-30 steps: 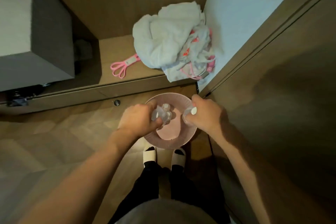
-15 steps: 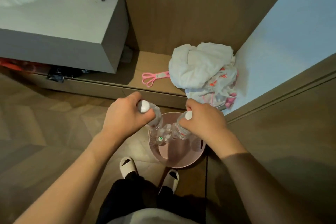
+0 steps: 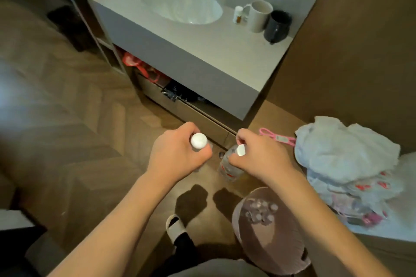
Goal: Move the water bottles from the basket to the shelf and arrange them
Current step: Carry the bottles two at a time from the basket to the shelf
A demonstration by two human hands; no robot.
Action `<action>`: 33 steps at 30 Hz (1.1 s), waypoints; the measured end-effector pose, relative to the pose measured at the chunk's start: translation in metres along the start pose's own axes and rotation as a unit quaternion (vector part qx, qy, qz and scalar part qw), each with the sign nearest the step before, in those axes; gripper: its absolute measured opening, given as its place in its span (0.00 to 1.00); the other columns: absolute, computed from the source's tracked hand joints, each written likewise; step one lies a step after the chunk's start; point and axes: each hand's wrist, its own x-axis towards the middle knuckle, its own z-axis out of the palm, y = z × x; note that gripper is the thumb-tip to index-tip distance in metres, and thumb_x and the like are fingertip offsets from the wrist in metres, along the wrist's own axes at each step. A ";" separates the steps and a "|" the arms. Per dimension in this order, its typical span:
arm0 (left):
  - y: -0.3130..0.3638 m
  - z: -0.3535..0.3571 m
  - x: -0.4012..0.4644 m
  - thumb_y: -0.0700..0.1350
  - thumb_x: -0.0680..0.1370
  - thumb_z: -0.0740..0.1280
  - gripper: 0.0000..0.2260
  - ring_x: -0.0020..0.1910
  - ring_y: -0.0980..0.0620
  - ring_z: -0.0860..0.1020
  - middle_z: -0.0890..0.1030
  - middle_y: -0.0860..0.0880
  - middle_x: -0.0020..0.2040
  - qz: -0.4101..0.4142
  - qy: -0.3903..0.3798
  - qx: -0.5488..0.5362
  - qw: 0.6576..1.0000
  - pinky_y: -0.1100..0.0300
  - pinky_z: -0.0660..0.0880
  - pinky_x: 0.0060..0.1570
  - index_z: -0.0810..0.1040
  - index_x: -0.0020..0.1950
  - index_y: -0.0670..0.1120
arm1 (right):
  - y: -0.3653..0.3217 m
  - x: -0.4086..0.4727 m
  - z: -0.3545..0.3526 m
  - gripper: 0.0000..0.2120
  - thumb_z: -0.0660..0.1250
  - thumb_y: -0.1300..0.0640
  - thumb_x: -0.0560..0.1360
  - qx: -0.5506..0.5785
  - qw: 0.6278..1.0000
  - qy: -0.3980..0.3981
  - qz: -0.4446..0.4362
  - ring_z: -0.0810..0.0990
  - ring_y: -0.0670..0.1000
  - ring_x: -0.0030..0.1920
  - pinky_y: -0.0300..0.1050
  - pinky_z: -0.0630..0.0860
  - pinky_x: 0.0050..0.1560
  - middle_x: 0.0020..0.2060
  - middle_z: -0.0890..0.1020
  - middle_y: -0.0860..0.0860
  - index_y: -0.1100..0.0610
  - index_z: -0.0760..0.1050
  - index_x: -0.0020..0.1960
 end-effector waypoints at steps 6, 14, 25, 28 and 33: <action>-0.067 -0.063 0.026 0.54 0.68 0.72 0.09 0.33 0.57 0.75 0.75 0.57 0.31 -0.086 0.057 -0.045 0.994 0.63 0.66 0.32 0.75 0.42 0.54 | -0.087 0.070 -0.008 0.12 0.68 0.44 0.70 0.013 0.998 -0.001 -0.062 0.76 0.48 0.36 0.42 0.71 0.31 0.35 0.77 0.47 0.48 0.68 0.43; -0.140 -0.122 0.091 0.52 0.66 0.73 0.10 0.33 0.57 0.76 0.77 0.55 0.31 -0.181 0.155 -0.067 0.969 0.66 0.69 0.32 0.75 0.40 0.50 | -0.171 0.184 -0.010 0.12 0.68 0.45 0.66 0.015 0.990 -0.016 -0.139 0.75 0.50 0.35 0.43 0.68 0.29 0.33 0.77 0.47 0.49 0.69 0.42; -0.210 -0.213 0.219 0.51 0.67 0.74 0.08 0.31 0.58 0.76 0.77 0.55 0.30 -0.233 0.267 0.005 0.935 0.65 0.66 0.30 0.76 0.38 0.51 | -0.283 0.354 -0.040 0.14 0.69 0.43 0.66 0.024 0.967 -0.012 -0.254 0.77 0.51 0.38 0.47 0.77 0.39 0.36 0.78 0.47 0.49 0.70 0.45; -0.239 -0.241 0.256 0.50 0.67 0.74 0.08 0.31 0.59 0.76 0.77 0.55 0.30 -0.238 0.292 0.007 0.926 0.67 0.66 0.30 0.76 0.38 0.51 | -0.324 0.396 -0.048 0.14 0.69 0.43 0.67 0.019 0.961 -0.022 -0.274 0.78 0.52 0.41 0.45 0.76 0.41 0.40 0.79 0.46 0.49 0.71 0.47; -0.298 -0.290 0.320 0.50 0.67 0.74 0.08 0.31 0.58 0.75 0.77 0.55 0.30 -0.230 0.296 0.011 0.927 0.64 0.66 0.31 0.76 0.39 0.50 | -0.393 0.476 -0.049 0.13 0.69 0.44 0.68 0.013 0.952 -0.017 -0.304 0.75 0.52 0.37 0.40 0.64 0.31 0.34 0.77 0.47 0.49 0.69 0.44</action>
